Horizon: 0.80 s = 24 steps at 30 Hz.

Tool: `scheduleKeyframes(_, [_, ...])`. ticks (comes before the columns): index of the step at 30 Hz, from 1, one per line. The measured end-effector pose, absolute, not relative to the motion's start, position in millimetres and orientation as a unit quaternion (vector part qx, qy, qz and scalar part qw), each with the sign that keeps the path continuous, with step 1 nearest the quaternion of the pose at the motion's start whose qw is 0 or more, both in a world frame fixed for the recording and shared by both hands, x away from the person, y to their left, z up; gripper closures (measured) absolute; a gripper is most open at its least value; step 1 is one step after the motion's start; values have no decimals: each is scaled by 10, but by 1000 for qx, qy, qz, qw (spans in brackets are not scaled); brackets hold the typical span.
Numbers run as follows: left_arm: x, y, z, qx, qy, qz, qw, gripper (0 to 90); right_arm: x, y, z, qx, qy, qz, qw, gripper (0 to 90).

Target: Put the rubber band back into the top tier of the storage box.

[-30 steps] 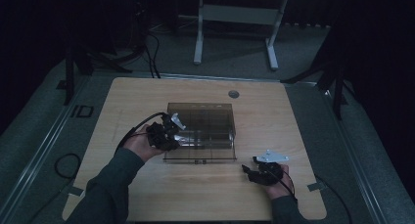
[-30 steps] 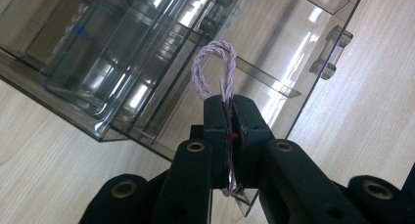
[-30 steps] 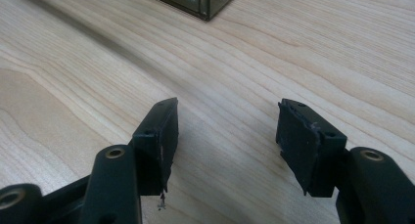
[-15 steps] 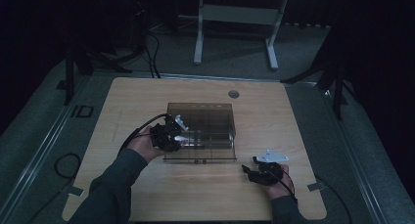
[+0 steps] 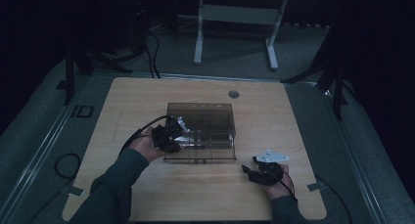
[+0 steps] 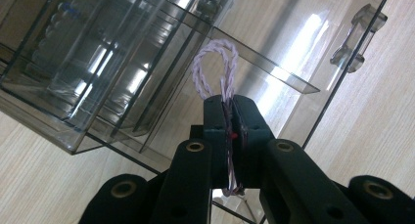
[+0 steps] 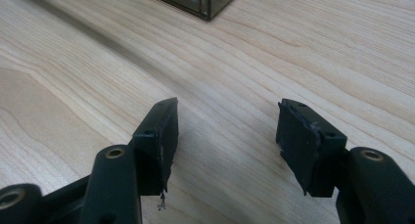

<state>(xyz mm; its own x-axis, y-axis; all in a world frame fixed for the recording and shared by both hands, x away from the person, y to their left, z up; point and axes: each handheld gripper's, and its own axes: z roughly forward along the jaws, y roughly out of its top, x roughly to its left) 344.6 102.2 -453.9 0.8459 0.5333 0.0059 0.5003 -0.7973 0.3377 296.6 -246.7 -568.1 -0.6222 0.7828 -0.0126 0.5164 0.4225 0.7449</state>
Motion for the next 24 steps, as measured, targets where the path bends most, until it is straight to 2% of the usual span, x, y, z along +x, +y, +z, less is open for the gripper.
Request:
scheduleKeyframes(11, [3443,1043,-4591,945,277,45,166,845,2966,-2467,-5681,394,824,365,183,409])
scheduleKeyframes(17, [3432,1075,-4553,942,280,43,181,737,2966,-2467,-5680,394,824,365,183,409])
scheduleKeyframes(24, [3419,1138,-4488,931,292,40,214,658,2965,-2466,-5680,395,823,365,182,409])
